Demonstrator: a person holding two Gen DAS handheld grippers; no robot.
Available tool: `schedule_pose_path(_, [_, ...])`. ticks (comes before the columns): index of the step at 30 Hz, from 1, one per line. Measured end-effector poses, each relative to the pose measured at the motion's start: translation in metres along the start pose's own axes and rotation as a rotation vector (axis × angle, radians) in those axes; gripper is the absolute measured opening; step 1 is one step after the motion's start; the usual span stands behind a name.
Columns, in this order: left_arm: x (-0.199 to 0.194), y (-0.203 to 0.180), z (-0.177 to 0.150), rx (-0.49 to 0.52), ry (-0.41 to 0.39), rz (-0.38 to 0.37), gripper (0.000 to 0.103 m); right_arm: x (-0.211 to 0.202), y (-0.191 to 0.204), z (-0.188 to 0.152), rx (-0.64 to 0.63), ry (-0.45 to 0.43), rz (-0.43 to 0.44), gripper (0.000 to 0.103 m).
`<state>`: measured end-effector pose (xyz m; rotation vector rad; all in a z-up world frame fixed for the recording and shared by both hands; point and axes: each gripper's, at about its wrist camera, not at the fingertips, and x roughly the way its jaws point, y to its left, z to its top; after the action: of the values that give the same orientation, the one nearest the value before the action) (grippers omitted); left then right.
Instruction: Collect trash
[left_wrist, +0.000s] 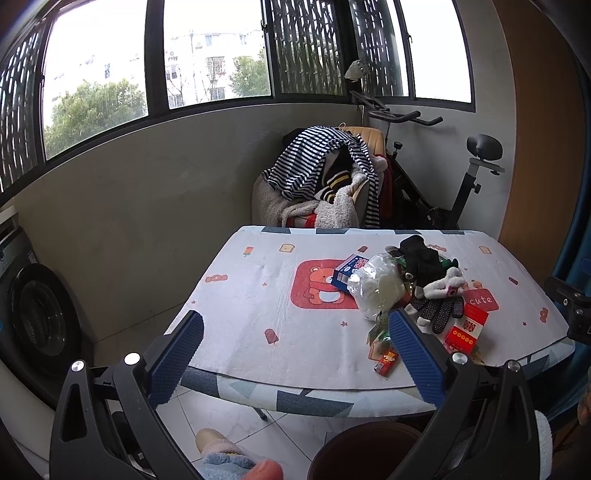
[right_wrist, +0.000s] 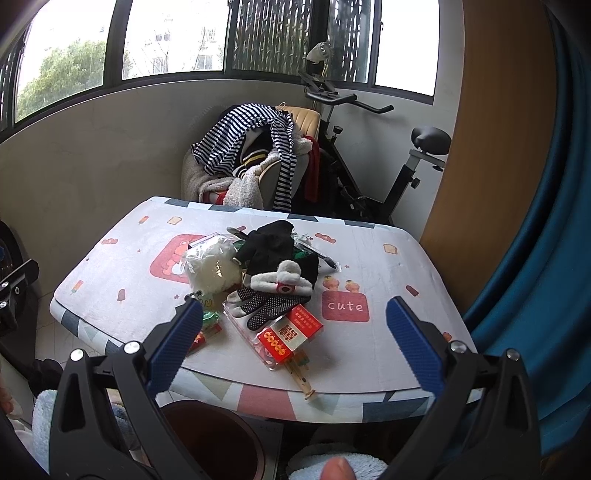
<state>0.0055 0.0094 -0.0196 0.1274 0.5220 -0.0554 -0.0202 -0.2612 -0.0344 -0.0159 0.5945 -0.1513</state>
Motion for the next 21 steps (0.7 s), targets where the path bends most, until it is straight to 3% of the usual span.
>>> schedule_pose_path(9, [0.015,-0.008,-0.004,0.048,0.015,-0.097,0.099,0.015,-0.002,-0.006,0.012,0.025,0.0,0.098])
schedule_pose_path(15, [0.035,-0.012,-0.01,0.055,0.053,-0.097,0.099,0.034,-0.005,-0.018,0.024,0.049,0.059,0.098])
schedule_pose_path(21, [0.062,-0.003,-0.021,0.01,0.052,-0.081,0.099,0.07,-0.015,-0.034,0.031,0.116,0.043,0.098])
